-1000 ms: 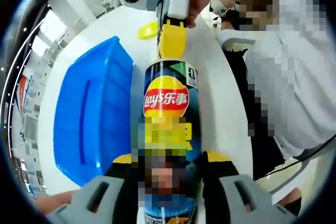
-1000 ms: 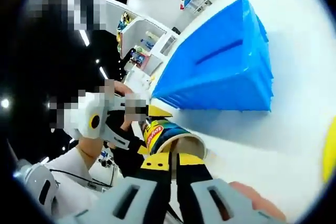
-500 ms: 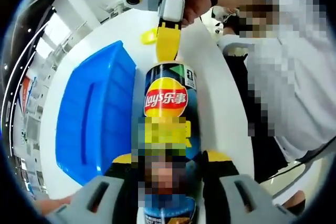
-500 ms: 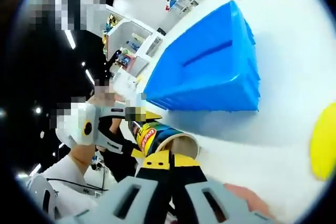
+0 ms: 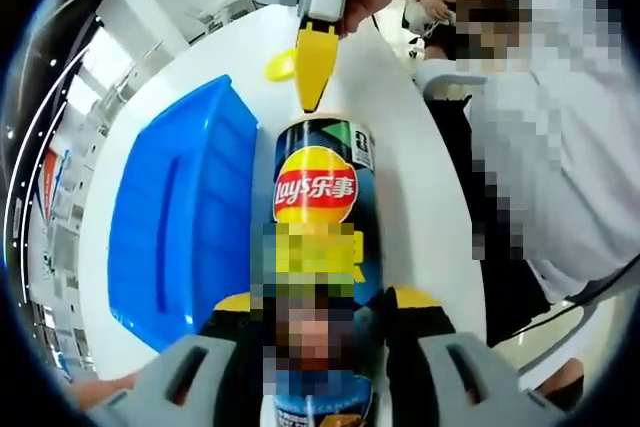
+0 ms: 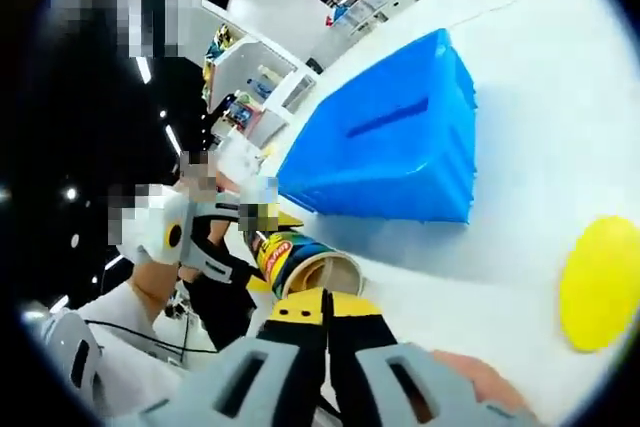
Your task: Open the lid of the chip container on the table, take out the chips, place them into the box in front of the container, and close the lid
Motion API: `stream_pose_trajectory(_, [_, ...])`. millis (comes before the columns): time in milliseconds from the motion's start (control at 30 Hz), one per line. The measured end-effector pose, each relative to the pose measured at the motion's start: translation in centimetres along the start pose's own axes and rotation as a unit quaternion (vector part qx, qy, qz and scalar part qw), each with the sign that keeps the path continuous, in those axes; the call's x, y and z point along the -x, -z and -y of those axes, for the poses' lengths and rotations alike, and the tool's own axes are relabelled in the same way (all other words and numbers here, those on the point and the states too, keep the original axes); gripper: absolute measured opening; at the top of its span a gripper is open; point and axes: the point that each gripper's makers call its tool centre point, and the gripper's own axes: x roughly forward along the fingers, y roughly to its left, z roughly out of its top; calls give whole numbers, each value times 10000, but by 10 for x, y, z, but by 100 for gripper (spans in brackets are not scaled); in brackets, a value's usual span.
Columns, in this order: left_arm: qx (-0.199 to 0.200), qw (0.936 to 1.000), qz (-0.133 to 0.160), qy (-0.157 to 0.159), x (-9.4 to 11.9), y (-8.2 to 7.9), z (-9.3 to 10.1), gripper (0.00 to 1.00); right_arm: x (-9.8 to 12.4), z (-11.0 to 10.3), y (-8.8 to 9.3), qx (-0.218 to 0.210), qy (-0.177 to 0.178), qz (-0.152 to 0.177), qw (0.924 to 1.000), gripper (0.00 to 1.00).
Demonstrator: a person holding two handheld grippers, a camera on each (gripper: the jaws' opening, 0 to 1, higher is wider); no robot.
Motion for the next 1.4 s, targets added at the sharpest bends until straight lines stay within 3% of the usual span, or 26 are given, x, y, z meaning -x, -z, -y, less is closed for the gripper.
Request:
stream_pose_trajectory(100, [-1, 10000, -7, 1, 0, 0, 0, 47, -1, -1, 3, 73, 18, 2, 10000, 13])
stream_pose_trajectory(200, [4, 10000, 11, 10, -1, 1, -1, 47, -3, -6, 1, -271, -158, 41, 9995, 22])
stream_pose_trajectory(633, [-61, 10000, 17, -13, 0, 8, -8, 47, -14, 6, 0, -198, 230, -45, 9995, 23])
stream_pose_trajectory(833, [-93, 10000, 7, -29, -1, 7, -7, 47, -20, 8, 4, -80, 342, -321, 9989, 23])
stream_pose_trajectory(1000, [-151, 9999, 28, -55, -1, 1, 0, 47, -21, 3, 11, 30, 350, -502, 9981, 21])
stream_pose_trajectory(1100, [-170, 9998, 34, -42, -1, -2, 3, 47, -23, -11, 15, -147, 21, -599, 9981, 7])
stream_pose_trajectory(1200, [-220, 9997, -39, -71, -2, -4, 7, 47, -21, -8, 15, -3, 302, -805, 9963, 3])
stream_pose_trajectory(1400, [-259, 9996, 35, -110, -1, -5, 8, 47, -21, -5, 13, -176, 304, -846, 9958, 0])
